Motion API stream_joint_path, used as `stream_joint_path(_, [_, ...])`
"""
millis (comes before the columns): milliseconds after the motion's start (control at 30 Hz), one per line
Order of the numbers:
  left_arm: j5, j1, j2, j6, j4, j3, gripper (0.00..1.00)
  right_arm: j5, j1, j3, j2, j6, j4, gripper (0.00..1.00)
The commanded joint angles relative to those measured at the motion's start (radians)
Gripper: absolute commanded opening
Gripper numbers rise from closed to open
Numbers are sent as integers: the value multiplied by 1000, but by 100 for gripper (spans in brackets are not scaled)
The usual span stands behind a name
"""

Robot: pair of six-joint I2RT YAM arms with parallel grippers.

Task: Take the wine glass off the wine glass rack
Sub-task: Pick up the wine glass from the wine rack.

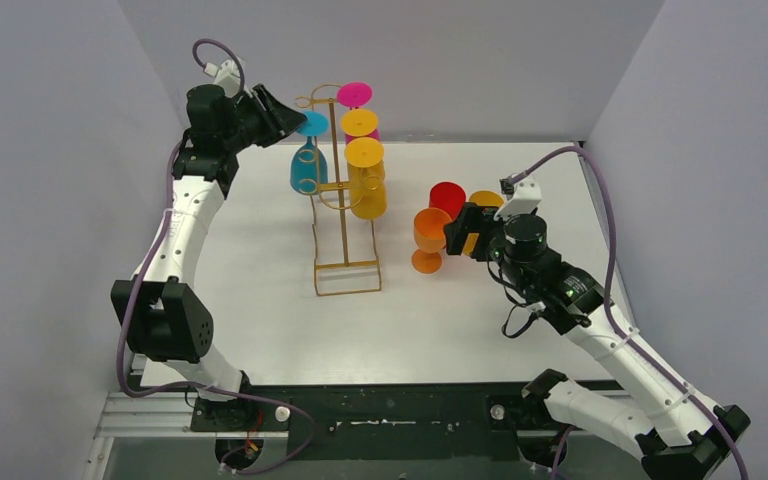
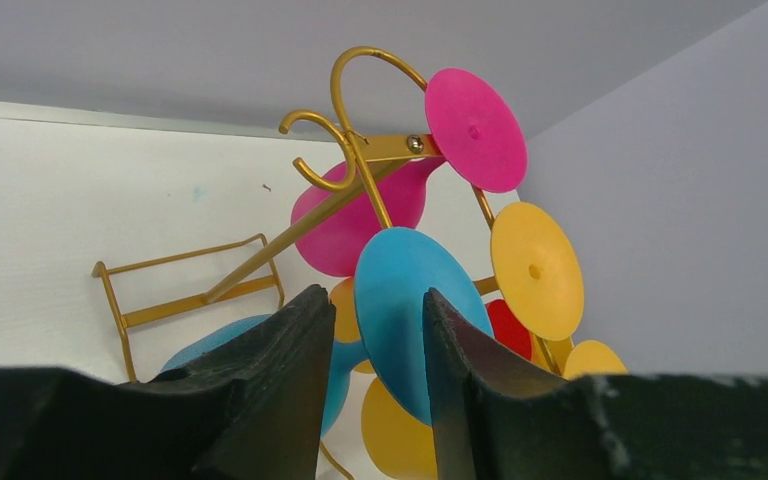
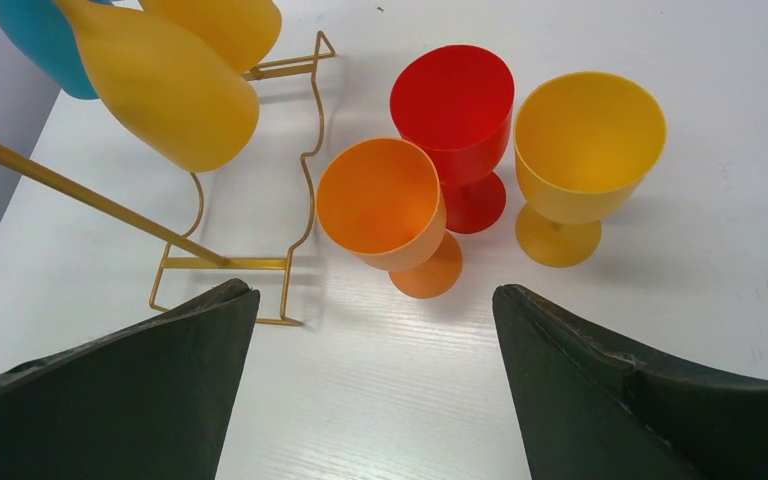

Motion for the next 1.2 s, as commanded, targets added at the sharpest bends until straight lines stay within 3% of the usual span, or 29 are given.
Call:
stream_joint_path(0, [9, 0, -4, 19, 7, 36, 34, 31, -4, 32, -19, 1, 19, 92])
stream_joint_path(133, [6, 0, -15, 18, 13, 27, 31, 30, -5, 31, -15, 0, 17, 92])
stream_joint_path(267, [13, 0, -18, 22, 15, 26, 18, 30, -3, 33, -10, -2, 19, 92])
stream_joint_path(467, [5, 0, -42, 3, 40, 1, 11, 30, -4, 37, -3, -5, 17, 92])
stream_joint_path(600, [15, 1, -54, -20, 70, -17, 9, 28, -4, 38, -2, -5, 15, 92])
stream_joint_path(733, [35, 3, -75, -71, 156, -62, 0, 22, -5, 31, -4, -10, 13, 92])
stream_joint_path(933, [49, 12, -81, -104, 163, -78, 0, 24, -4, 27, -3, -23, 3, 93])
stream_joint_path(1167, [87, 37, -89, -271, 340, -139, 0, -4, -5, 31, 4, -29, 5, 93])
